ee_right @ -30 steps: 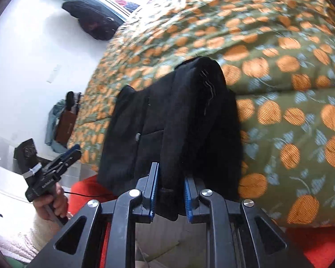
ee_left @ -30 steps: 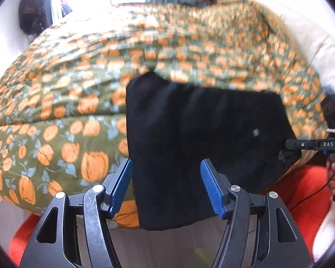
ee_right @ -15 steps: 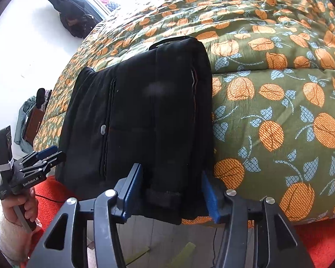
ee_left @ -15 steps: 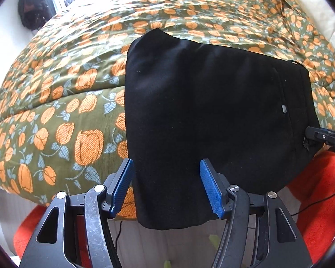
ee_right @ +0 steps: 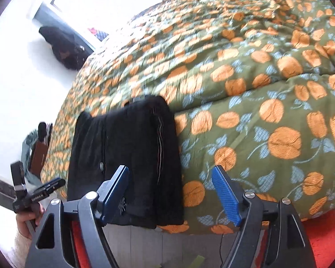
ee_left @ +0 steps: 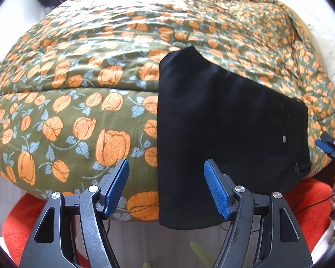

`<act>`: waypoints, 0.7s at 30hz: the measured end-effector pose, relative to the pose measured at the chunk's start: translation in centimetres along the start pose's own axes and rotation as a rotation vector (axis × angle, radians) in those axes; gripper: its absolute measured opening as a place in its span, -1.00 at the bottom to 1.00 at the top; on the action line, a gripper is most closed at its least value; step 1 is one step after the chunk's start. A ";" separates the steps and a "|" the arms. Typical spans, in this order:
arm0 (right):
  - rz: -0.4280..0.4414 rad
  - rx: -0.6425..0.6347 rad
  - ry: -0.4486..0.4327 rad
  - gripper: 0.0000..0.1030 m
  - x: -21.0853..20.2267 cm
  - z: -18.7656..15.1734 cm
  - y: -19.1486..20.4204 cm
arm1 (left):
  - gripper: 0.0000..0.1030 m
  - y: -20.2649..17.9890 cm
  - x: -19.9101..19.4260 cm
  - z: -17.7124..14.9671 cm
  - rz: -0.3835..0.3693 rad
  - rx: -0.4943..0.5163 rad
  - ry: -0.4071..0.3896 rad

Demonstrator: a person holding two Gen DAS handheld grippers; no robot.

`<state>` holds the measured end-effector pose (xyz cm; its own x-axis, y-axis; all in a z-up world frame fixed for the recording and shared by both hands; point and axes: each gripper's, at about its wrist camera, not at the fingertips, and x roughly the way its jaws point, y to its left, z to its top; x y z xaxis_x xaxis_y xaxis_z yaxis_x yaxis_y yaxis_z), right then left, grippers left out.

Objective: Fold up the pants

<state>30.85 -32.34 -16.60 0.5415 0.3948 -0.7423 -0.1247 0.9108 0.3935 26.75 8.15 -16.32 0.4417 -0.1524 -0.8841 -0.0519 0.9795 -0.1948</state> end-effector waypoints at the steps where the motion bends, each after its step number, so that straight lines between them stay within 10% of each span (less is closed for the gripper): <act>1: 0.016 -0.035 -0.014 0.47 -0.1 0.5 1.1 | 0.38 -0.5 0.0 -0.1 -0.010 0.010 -0.009; 7: 0.109 -0.236 -0.076 0.26 2.2 3.8 8.1 | 0.39 -4.3 2.0 -1.7 0.000 0.136 0.031; 13: -0.097 -0.185 0.107 0.23 10.2 3.6 4.1 | 0.46 -4.6 2.1 -2.5 -0.002 0.151 0.035; 21: -0.103 -0.315 -0.077 0.27 2.6 0.7 7.9 | 0.46 -3.5 2.0 -2.9 -0.019 0.114 0.044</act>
<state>31.85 -24.16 -15.07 0.6245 0.2993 -0.7214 -0.3101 0.9428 0.1227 25.20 4.04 -18.69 0.4022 -0.1739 -0.8989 0.0591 0.9847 -0.1641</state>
